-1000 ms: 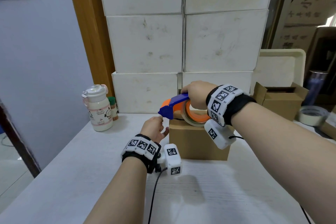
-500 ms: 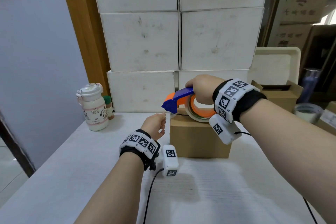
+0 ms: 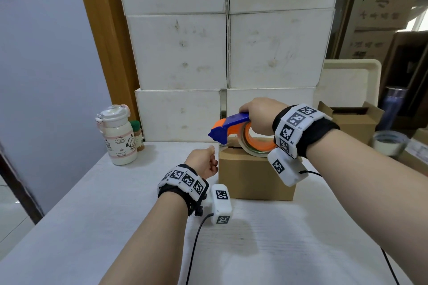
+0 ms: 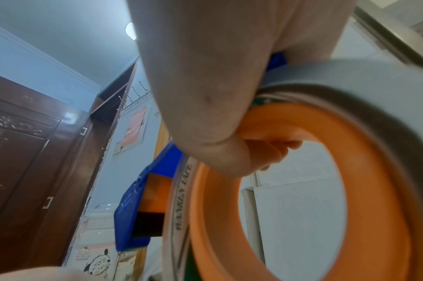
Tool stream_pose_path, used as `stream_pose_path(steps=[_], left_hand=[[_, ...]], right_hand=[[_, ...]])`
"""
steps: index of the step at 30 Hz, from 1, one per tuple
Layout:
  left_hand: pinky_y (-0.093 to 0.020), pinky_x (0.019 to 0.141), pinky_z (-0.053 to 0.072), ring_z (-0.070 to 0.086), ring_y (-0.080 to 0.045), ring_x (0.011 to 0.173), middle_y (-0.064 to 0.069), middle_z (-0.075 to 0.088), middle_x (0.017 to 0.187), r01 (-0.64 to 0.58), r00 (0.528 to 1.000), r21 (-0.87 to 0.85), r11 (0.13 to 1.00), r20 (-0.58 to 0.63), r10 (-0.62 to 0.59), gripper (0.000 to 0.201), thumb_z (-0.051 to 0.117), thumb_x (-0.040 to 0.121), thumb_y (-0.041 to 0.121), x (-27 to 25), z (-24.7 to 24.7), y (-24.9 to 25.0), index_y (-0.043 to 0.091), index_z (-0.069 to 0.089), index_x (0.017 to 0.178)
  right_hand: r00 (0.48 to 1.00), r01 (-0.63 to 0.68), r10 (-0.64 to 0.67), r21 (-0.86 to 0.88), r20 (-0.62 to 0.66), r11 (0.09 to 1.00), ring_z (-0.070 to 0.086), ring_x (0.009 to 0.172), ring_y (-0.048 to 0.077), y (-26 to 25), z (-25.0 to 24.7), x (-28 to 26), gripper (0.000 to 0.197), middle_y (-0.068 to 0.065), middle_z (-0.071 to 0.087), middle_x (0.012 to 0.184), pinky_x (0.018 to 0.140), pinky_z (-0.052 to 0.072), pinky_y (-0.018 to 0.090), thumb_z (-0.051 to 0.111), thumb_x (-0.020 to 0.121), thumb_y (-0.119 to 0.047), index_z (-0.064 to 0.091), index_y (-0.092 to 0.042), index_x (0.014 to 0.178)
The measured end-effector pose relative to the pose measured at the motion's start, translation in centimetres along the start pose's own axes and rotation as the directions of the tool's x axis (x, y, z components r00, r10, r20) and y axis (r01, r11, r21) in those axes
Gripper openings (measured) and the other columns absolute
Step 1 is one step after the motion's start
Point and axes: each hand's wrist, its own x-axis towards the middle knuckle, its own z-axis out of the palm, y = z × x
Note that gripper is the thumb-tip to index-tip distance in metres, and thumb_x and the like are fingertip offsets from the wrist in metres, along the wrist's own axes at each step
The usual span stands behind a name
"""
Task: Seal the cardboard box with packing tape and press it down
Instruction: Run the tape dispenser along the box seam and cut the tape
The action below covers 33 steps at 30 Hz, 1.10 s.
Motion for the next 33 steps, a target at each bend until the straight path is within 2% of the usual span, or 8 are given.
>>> stream_pose_path(steps=[6,9,13,18,24,28,31,33], left_hand=[[-0.019,0.05,0.025,0.031,-0.011,0.051,-0.001,0.031,0.061,0.006,1.0,0.024,1.0,0.009,-0.006,0.036,0.039,0.101,0.02,0.4,0.1,-0.4,0.011,0.039,0.066],[-0.019,0.049,0.025,0.03,-0.011,0.051,-0.001,0.03,0.061,-0.019,1.0,0.018,1.0,0.02,0.018,0.035,0.038,0.102,0.018,0.5,0.0,-0.2,0.012,0.039,0.067],[-0.019,0.052,0.022,0.028,-0.012,0.051,0.0,0.027,0.061,-0.069,0.997,-0.035,0.997,0.037,0.071,0.035,0.035,0.102,0.014,0.4,-0.1,0.6,0.013,0.037,0.066],[-0.019,0.05,0.024,0.027,-0.01,0.048,0.001,0.027,0.059,-0.116,0.992,-0.076,0.99,0.046,0.119,0.035,0.036,0.101,0.015,1.0,0.1,0.7,0.014,0.036,0.066],[-0.019,0.046,0.026,0.032,-0.007,0.037,0.001,0.03,0.056,-0.054,0.996,0.01,0.998,0.077,0.053,0.037,0.038,0.101,0.017,1.8,-0.3,-0.4,0.014,0.039,0.064],[-0.019,0.047,0.024,0.026,-0.011,0.049,0.001,0.028,0.058,-0.041,0.994,0.057,0.998,0.099,0.035,0.038,0.038,0.102,0.021,1.9,-0.4,-0.6,0.014,0.038,0.064],[-0.018,0.038,0.025,0.025,-0.011,0.046,0.0,0.028,0.059,-0.061,0.994,0.165,0.984,0.1,0.045,0.038,0.041,0.1,0.028,2.4,-0.3,-0.9,0.014,0.04,0.064],[-0.017,0.039,0.022,0.024,-0.012,0.045,-0.001,0.027,0.059,-0.065,0.995,0.233,0.97,0.093,0.045,0.039,0.044,0.098,0.036,2.5,-0.2,-1.2,0.014,0.04,0.065]], right_hand=[[1.0,-0.007,0.007,0.029,0.005,1.0,0.053,0.085,0.02,0.2,0.2,0.0,0.034,0.002,0.059,0.093,0.072,0.038,0.028,0.049,0.087,-0.002,0.058,-0.018,0.115],[1.0,-0.018,0.018,0.053,-0.011,0.998,0.054,0.087,0.021,0.3,0.3,-0.1,0.037,0.003,0.062,0.097,0.072,0.039,0.029,0.049,0.085,-0.002,0.057,-0.019,0.116],[0.999,-0.032,0.035,0.085,-0.038,0.996,0.053,0.081,0.022,0.7,0.4,-0.2,0.037,0.001,0.059,0.09,0.069,0.038,0.029,0.047,0.083,0.001,0.058,-0.019,0.112],[0.998,-0.042,0.046,0.098,-0.043,0.994,0.052,0.082,0.022,0.9,0.6,-0.2,0.037,0.001,0.058,0.089,0.069,0.038,0.029,0.047,0.083,0.0,0.058,-0.019,0.113],[0.999,-0.03,0.033,0.089,-0.038,0.996,0.052,0.085,0.021,0.8,0.7,-0.2,0.038,0.001,0.059,0.093,0.071,0.038,0.029,0.047,0.084,0.0,0.057,-0.019,0.116],[0.999,-0.03,0.033,0.085,-0.031,0.996,0.053,0.085,0.022,0.8,0.7,-0.2,0.039,0.003,0.06,0.095,0.071,0.038,0.029,0.047,0.084,0.0,0.058,-0.018,0.117],[0.999,-0.029,0.032,0.084,-0.027,0.996,0.054,0.087,0.022,0.8,0.7,-0.1,0.039,0.004,0.063,0.1,0.071,0.039,0.029,0.047,0.084,0.0,0.057,-0.018,0.118],[0.999,-0.029,0.032,0.084,-0.025,0.996,0.054,0.086,0.021,0.9,0.7,-0.1,0.039,0.004,0.062,0.098,0.071,0.038,0.029,0.047,0.084,0.0,0.057,-0.018,0.117]])
